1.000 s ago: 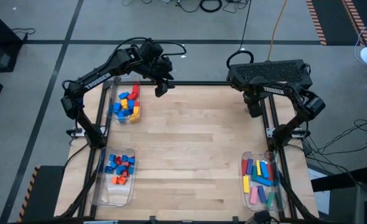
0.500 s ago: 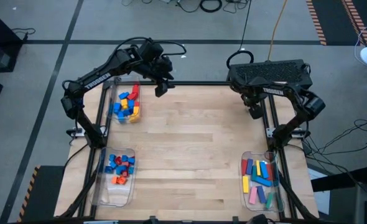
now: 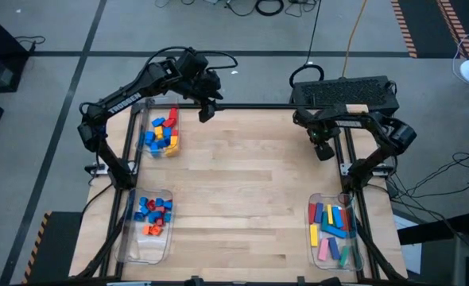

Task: Sort blocks by size
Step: Put the brown rectangular block into the bottom right transparent bin

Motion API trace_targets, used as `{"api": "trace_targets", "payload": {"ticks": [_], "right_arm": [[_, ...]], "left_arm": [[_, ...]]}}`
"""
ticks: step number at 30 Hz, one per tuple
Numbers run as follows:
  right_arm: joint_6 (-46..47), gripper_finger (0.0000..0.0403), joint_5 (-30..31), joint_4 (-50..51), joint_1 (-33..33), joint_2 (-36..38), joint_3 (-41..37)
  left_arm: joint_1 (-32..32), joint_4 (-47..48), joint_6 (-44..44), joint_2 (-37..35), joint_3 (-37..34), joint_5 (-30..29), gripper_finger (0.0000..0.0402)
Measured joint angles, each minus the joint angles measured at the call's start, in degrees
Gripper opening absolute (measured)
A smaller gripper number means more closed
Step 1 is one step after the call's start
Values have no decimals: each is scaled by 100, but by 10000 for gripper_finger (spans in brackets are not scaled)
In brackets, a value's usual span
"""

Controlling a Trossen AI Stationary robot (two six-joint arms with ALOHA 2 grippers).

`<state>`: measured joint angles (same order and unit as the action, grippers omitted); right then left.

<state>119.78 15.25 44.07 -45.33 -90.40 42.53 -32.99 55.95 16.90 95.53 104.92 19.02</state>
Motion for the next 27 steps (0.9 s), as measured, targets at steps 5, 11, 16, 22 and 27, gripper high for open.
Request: {"api": "trace_targets", "payload": {"ticks": [5,11,16,22,27], "right_arm": [[-84,201,68,91,-29,33,-4],[14,200,335,589,-41,29,-44],[-187,200,528,584,-157,29,-32],[-657,196,587,559,-277,31,-31],[-947,178,256,255,-190,141,-18]], "left_arm": [[-4,6,-1,0,0,-14,208],[-15,10,-4,0,0,-104,208],[-15,13,-6,0,0,-142,208],[-15,0,-6,0,0,-153,208],[-15,-133,-8,0,0,-157,208]]}}
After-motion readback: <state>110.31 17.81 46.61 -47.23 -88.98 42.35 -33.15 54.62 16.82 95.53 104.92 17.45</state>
